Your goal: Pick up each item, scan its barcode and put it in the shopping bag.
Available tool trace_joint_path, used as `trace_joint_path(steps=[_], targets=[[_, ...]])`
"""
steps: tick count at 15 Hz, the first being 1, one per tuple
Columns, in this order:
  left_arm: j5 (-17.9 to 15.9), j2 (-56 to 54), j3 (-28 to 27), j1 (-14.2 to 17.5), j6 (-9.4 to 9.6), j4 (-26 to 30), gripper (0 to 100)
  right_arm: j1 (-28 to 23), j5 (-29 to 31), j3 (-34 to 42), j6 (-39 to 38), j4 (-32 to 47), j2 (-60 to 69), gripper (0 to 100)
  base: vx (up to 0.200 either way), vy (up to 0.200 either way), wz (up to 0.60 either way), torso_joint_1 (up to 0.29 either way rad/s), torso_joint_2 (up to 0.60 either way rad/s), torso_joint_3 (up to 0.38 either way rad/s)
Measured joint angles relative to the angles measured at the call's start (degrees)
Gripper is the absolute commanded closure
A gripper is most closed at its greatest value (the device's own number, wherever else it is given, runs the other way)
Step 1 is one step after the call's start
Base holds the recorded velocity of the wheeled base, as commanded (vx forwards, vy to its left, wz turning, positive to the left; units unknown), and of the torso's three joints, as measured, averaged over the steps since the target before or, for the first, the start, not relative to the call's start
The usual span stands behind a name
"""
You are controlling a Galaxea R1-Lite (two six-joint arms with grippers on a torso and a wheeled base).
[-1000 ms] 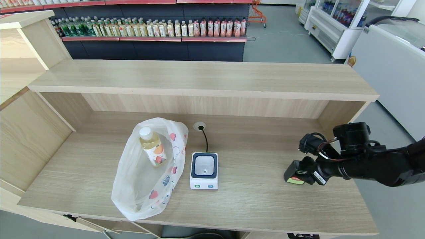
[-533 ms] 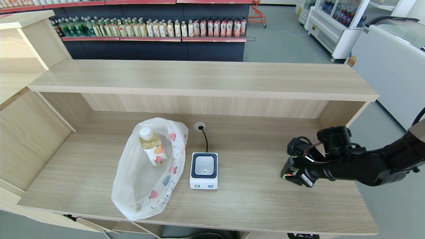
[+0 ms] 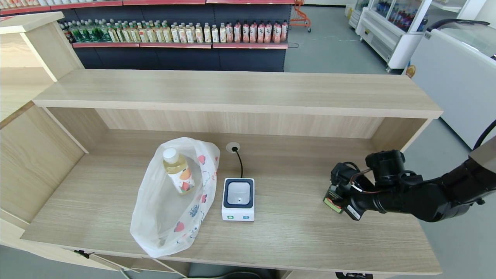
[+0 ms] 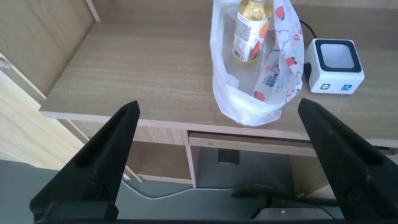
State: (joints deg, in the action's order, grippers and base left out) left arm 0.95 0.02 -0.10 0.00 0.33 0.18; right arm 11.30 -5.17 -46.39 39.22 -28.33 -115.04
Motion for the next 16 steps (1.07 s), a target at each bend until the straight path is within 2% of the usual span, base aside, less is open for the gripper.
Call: trace_joint_path(steps=[4,6,7,9,11,13,15,16], targets=[[0.00,0.00,0.00,0.00,0.00,0.00,0,-0.12,0.20,7.63,0.24,-5.63,8.51,100,0.000,0.000,0.00,0.000,0.00,0.000],[-0.02,0.00,0.00,0.00,0.00,0.00,0,-0.12,0.20,14.67,1.50,-8.23,15.26,100,0.000,0.000,0.00,0.000,0.00,0.000],[0.00,0.00,0.00,0.00,0.02,0.00,0,0.27,-0.07,18.31,4.51,-9.39,18.13,100,0.000,0.000,0.00,0.000,0.00,0.000],[0.00,0.00,0.00,0.00,0.00,-0.02,0,0.82,-3.41,22.52,16.42,-11.59,23.00,100,0.000,0.000,0.00,0.000,0.00,0.000],[0.00,0.00,0.00,0.00,0.00,0.00,0,1.01,-16.59,23.74,30.79,-13.08,25.69,100,0.000,0.000,0.00,0.000,0.00,0.000],[0.00,0.00,0.00,0.00,0.00,0.00,0,0.85,-29.96,23.95,51.65,-12.61,26.51,100,0.000,0.000,0.00,0.000,0.00,0.000],[0.00,0.00,0.00,0.00,0.02,0.00,0,3.13,-37.99,23.49,69.15,-10.03,25.73,100,0.000,0.000,0.00,0.000,0.00,0.000],[-0.02,0.00,0.00,0.00,0.02,0.00,0,5.97,-40.02,23.15,73.01,-9.30,25.02,100,0.000,0.000,0.00,0.000,0.00,0.000]])
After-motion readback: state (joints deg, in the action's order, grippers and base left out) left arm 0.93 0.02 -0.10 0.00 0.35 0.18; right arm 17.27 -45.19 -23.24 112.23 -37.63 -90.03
